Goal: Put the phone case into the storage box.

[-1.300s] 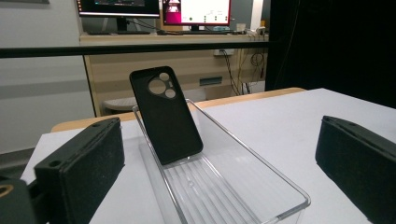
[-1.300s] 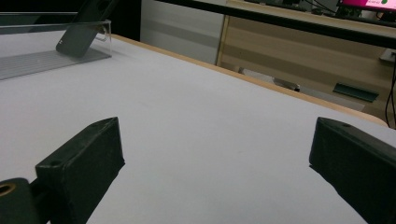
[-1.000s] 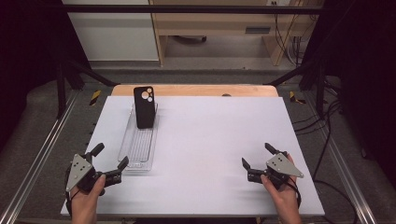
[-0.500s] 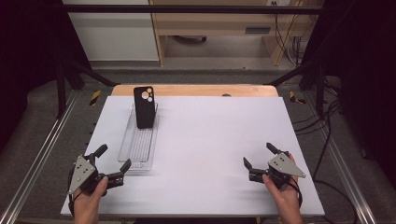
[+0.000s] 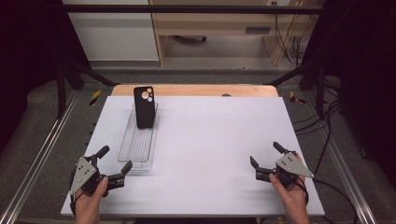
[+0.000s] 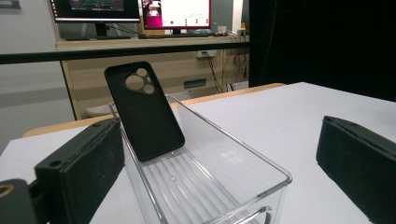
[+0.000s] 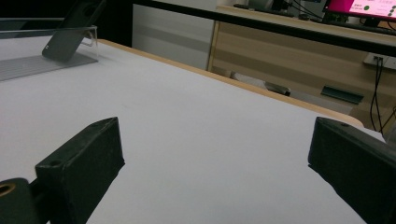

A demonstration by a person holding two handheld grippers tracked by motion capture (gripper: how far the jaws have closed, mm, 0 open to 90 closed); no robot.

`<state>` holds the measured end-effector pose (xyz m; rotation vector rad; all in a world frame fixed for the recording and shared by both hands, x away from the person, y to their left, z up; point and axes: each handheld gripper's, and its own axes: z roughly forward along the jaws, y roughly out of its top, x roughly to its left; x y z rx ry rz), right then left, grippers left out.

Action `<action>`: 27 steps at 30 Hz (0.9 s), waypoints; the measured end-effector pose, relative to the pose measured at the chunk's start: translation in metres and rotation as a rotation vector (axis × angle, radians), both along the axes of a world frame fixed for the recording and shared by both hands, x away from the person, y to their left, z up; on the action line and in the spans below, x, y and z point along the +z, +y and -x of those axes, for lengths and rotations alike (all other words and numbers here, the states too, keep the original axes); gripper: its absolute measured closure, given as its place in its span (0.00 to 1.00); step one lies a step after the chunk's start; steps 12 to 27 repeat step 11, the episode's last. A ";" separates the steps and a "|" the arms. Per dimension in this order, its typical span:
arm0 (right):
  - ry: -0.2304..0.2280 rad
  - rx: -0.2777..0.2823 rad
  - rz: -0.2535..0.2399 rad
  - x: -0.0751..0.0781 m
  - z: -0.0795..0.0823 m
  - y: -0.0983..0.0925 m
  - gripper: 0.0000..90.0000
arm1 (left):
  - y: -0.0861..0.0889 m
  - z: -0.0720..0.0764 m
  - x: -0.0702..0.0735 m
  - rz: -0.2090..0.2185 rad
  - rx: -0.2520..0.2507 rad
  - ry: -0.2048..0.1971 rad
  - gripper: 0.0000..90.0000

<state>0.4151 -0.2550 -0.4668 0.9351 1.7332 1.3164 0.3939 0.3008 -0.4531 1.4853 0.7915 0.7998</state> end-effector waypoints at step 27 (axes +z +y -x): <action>0.024 -0.020 -0.023 -0.008 -0.001 -0.009 0.03 | 0.004 -0.003 0.001 0.009 -0.009 -0.029 0.01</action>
